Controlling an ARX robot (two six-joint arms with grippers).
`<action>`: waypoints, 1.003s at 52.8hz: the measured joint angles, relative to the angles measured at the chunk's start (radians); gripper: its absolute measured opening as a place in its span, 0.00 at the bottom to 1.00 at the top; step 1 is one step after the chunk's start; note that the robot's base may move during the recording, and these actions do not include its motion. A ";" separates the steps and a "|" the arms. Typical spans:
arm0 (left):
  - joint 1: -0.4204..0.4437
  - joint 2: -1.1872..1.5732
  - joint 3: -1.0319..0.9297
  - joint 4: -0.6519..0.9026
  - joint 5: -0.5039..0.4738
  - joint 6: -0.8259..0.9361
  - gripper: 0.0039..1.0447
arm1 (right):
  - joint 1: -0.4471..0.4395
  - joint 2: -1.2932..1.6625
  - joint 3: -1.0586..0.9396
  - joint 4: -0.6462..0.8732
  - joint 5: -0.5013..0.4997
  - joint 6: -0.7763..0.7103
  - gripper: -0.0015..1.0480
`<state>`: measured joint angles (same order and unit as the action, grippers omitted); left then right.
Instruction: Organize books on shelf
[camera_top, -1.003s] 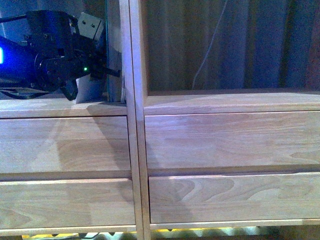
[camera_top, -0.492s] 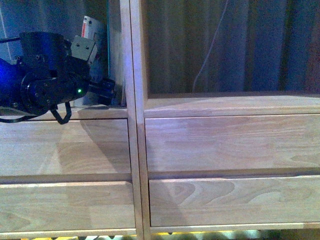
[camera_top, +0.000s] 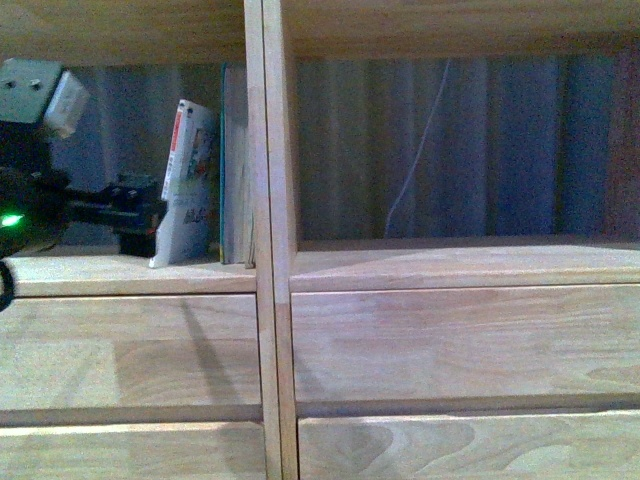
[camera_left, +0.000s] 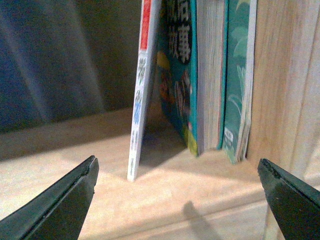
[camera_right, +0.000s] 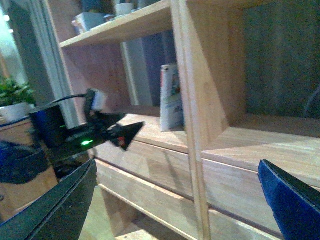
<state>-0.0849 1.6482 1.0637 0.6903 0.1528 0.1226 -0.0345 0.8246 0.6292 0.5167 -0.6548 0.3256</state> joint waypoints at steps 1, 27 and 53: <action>0.009 -0.032 -0.034 -0.009 0.004 -0.011 0.94 | -0.006 -0.002 0.000 -0.008 0.013 0.000 0.93; 0.105 -1.148 -0.645 -0.601 0.025 -0.188 0.78 | 0.038 -0.182 -0.134 -0.319 0.629 -0.301 0.81; 0.087 -1.380 -0.894 -0.598 -0.153 -0.133 0.02 | 0.035 -0.388 -0.435 -0.286 0.652 -0.318 0.04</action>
<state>0.0025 0.2680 0.1696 0.0925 -0.0006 -0.0105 0.0002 0.4362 0.1947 0.2310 -0.0032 0.0078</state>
